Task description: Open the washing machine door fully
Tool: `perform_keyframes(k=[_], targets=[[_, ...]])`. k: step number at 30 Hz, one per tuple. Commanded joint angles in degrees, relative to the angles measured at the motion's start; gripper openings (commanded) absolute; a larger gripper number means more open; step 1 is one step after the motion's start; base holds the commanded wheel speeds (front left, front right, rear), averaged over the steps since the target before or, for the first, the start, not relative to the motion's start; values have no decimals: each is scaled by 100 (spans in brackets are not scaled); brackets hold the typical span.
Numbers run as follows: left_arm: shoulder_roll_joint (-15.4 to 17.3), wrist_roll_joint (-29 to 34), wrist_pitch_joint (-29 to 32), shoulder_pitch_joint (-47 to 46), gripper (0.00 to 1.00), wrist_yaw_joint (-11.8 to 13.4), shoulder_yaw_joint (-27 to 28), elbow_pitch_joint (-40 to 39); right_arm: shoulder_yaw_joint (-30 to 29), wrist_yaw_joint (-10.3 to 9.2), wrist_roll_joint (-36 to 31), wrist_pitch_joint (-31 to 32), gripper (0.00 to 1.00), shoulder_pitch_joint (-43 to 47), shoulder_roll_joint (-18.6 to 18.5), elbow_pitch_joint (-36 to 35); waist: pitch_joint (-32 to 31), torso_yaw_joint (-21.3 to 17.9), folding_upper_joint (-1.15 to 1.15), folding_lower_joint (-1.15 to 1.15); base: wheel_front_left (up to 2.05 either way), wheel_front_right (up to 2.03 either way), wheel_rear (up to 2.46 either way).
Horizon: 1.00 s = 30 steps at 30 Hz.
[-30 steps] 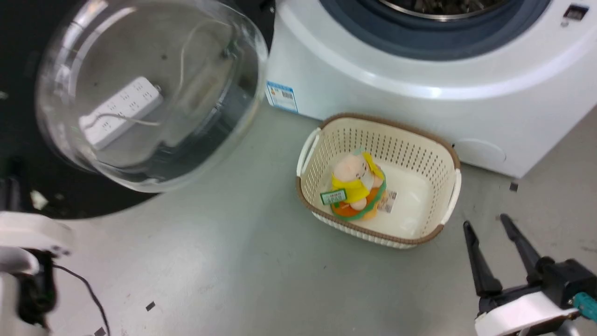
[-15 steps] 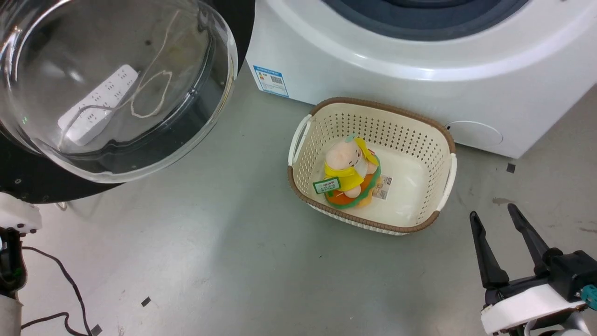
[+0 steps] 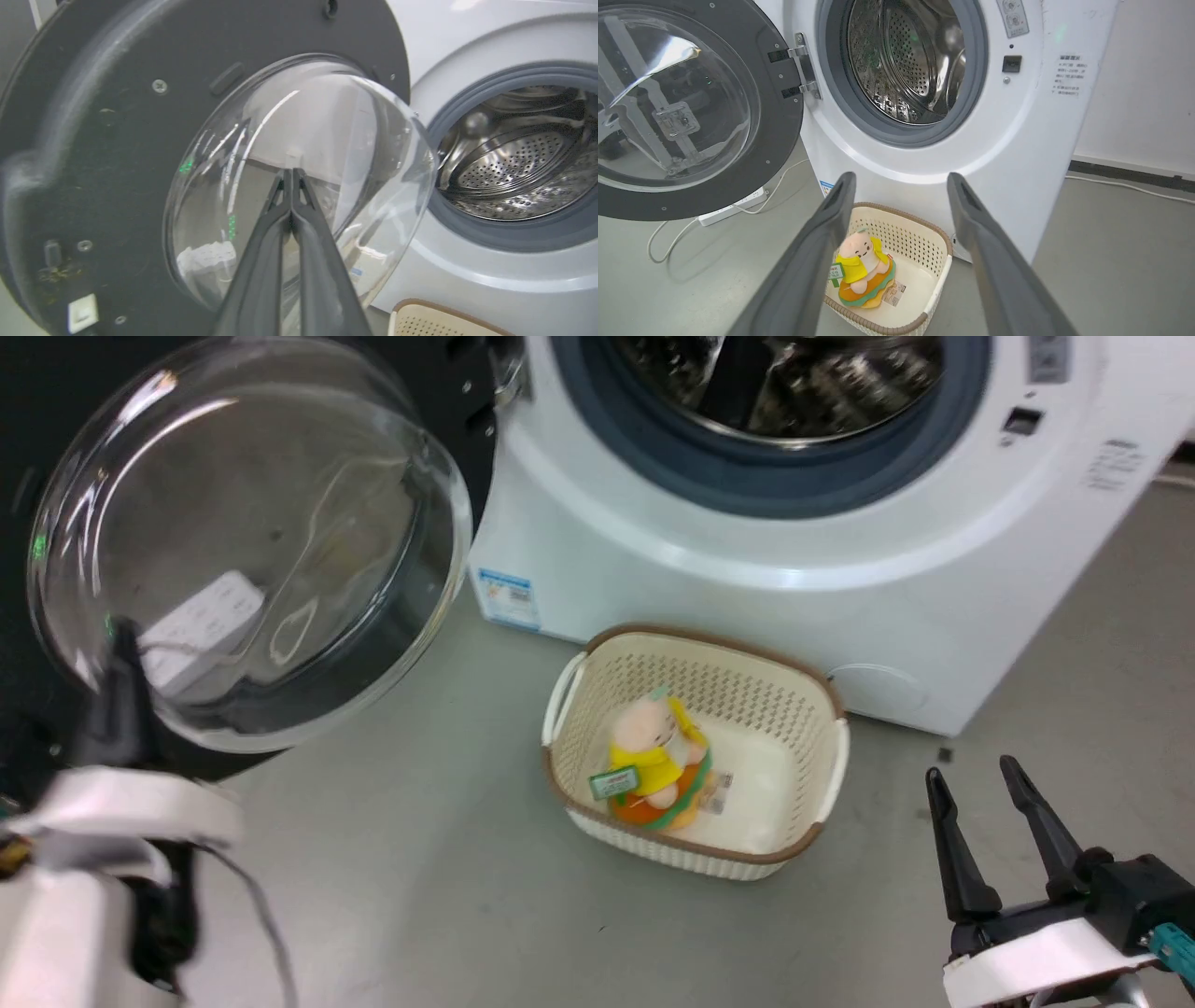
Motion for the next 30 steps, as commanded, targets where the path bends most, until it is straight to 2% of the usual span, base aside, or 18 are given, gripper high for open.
perform_keyframes(k=[1, 8, 15, 19, 20, 21, 22, 30], targets=[[-203, 6, -41, 252, 0, 18, -114, -239, -38, 5, 25, -63, 100, 29, 41, -12, -301, -289, 0, 1, 0, 0, 0], [-883, 91, -89, 1134, 0, 198, -504, -924, -133, 5, -47, -131, 100, 144, 172, -251, -673, -853, 0, 1, 0, 0, 0], [-1238, 577, -120, 1653, 0, 365, -817, -1003, -129, 5, -79, -138, 100, 328, 239, -423, -881, -1334, 0, 1, 0, 0, 0], [-1405, 806, -123, 1831, 0, 331, -918, -1007, -72, 5, -74, -139, 100, 442, 262, -425, -915, -1497, 0, 1, 0, 0, 0], [-1441, 869, -123, 1864, 22, 309, -955, -989, -58, 5, -74, -139, 100, 465, 266, -415, -919, -1526, 0, 1, 0, 0, 0], [-1472, 948, -123, 1890, 75, 304, -984, -968, -47, 5, -74, -139, 100, 484, 270, -405, -924, -1550, 0, 1, 0, 0, 0], [-1491, 1038, -123, 1914, 100, 297, -1030, -922, -39, 5, -75, -139, 100, 500, 274, -392, -928, -1571, 0, 1, 0, 0, 0], [-1694, 1507, -124, 2047, 100, 260, -1261, -844, -14, 5, -67, -140, 100, 561, 301, -291, -949, -1624, 0, 1, 0, 0, 0]])
